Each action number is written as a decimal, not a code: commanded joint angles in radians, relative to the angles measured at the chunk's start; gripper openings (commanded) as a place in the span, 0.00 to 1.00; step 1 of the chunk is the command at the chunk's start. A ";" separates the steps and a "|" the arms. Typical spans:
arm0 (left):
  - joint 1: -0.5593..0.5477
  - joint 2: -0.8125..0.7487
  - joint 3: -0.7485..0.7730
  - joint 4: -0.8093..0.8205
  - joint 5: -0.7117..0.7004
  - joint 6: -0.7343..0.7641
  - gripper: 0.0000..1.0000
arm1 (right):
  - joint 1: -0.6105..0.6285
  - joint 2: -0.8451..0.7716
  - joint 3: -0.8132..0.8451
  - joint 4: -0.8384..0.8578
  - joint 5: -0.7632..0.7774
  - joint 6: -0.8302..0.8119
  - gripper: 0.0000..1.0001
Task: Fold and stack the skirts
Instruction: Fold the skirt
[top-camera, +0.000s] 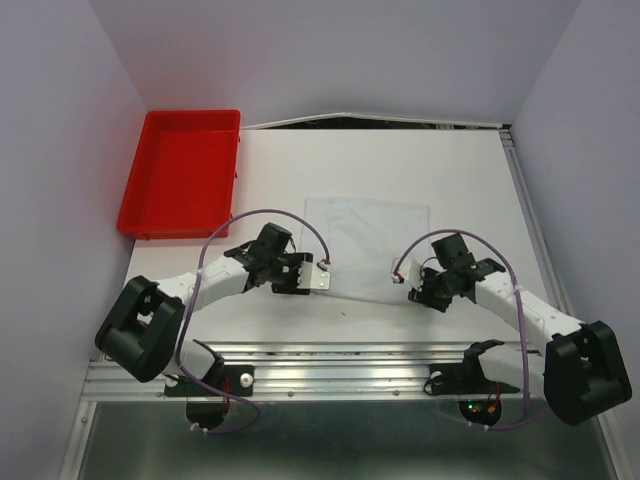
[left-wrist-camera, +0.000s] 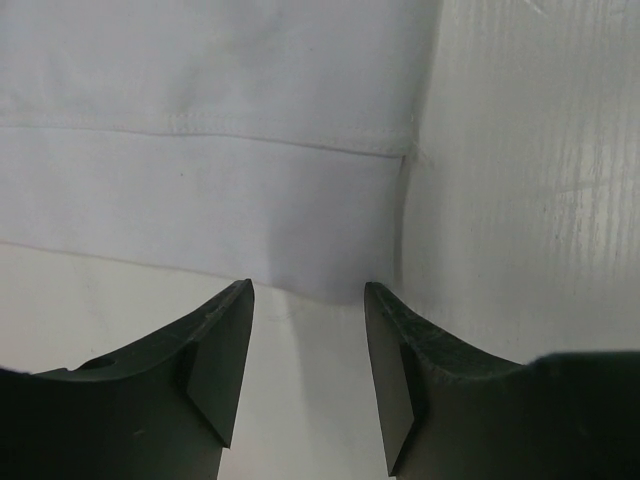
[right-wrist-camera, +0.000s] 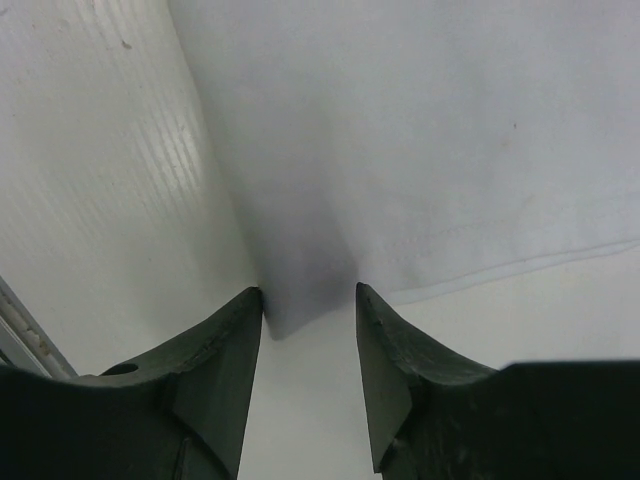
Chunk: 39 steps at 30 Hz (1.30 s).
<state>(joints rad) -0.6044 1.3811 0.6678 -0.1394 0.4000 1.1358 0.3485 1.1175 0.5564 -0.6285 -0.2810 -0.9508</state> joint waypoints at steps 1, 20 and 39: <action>-0.012 -0.023 -0.002 -0.006 0.040 0.051 0.58 | 0.014 0.007 -0.019 0.064 0.028 -0.017 0.46; -0.077 -0.048 -0.042 -0.065 0.028 0.084 0.39 | 0.032 0.005 -0.033 0.078 0.046 -0.006 0.22; -0.075 -0.034 -0.033 -0.090 -0.020 0.045 0.00 | 0.041 -0.022 0.002 0.012 0.051 -0.009 0.01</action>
<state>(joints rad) -0.6750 1.4082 0.6411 -0.1547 0.3851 1.2034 0.3813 1.1248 0.5247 -0.5831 -0.2382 -0.9543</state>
